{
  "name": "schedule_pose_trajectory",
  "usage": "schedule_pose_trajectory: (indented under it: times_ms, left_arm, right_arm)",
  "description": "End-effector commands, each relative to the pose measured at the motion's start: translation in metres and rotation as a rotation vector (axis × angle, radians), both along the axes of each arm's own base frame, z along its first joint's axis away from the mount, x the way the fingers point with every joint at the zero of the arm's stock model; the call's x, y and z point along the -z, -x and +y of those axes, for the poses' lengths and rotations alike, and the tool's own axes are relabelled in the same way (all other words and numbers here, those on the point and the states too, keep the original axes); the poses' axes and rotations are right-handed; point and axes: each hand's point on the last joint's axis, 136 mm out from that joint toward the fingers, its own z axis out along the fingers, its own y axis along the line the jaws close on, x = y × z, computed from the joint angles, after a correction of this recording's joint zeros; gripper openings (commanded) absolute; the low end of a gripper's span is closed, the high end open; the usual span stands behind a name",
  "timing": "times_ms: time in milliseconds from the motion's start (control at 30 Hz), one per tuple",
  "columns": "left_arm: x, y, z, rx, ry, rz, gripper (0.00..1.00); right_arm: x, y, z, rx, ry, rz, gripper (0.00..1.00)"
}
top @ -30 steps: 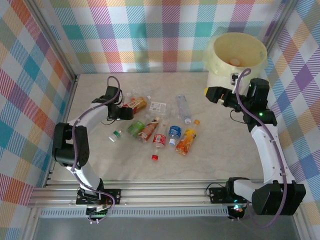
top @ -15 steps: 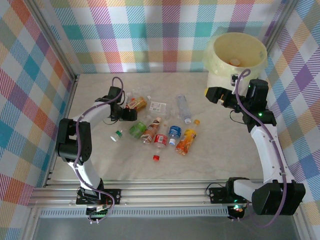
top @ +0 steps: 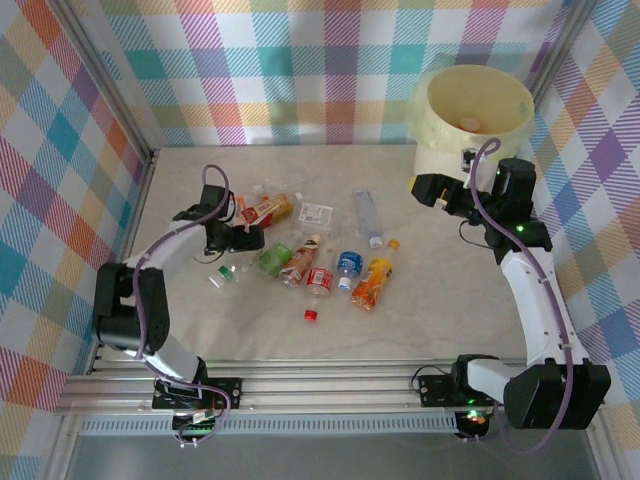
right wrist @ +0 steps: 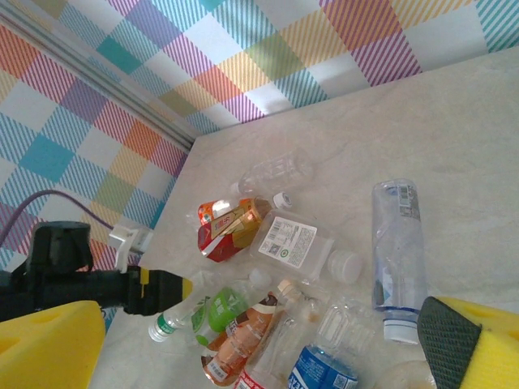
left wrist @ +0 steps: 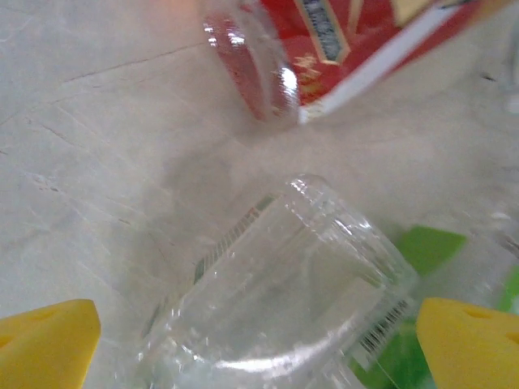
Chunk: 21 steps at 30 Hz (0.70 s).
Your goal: Put the plastic bottles in the bin
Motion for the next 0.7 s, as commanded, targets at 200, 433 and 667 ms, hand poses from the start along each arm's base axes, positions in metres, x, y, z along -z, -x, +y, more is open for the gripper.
schedule_pose_trajectory:
  times_ms: [200,433,667]
  left_arm:
    - [0.006,0.006,-0.004,0.121,-0.101,0.026,0.99]
    - [0.016,-0.002,-0.020,0.258,-0.171,0.054,1.00]
    - [0.031,-0.011,-0.007,0.245,-0.264,0.112,0.90]
  right_arm:
    - [0.006,-0.005,0.005,-0.007,-0.024,0.020,1.00]
    - [0.007,-0.005,0.004,-0.003,-0.017,0.022,1.00]
    - [0.008,-0.005,0.004,-0.001,-0.009,0.022,1.00]
